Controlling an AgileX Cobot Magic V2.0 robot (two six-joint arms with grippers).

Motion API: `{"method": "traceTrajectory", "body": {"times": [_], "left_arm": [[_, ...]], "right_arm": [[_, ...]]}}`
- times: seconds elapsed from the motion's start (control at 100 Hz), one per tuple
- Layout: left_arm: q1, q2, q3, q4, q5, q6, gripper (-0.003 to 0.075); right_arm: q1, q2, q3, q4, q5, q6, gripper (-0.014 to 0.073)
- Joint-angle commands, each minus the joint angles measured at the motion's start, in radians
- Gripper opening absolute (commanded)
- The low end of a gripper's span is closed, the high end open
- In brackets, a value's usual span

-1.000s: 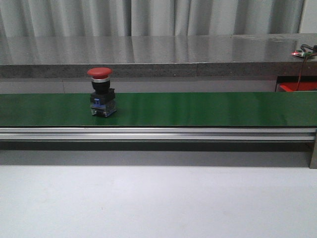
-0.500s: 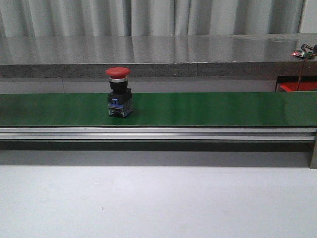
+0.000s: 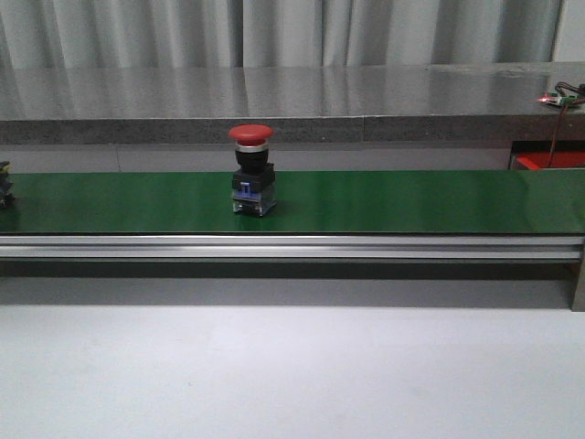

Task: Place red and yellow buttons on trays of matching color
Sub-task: 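Set the yellow button on the belt and open the left gripper, then lower the right gripper over the red button riding on the belt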

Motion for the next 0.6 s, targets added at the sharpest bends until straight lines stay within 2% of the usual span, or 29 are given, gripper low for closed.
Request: {"method": "traceTrajectory", "body": {"times": [0.0,0.59], "left_arm": [[-0.006,-0.089,0.012,-0.044,-0.059,-0.01,-0.0018],[-0.006,-0.451,0.417,-0.059,-0.261,-0.008,-0.002]], "right_arm": [[-0.003,-0.019,-0.019,-0.002,-0.073,-0.004,-0.0072],[-0.003,-0.018,-0.031,0.016,-0.11,-0.004,-0.0072]]}}
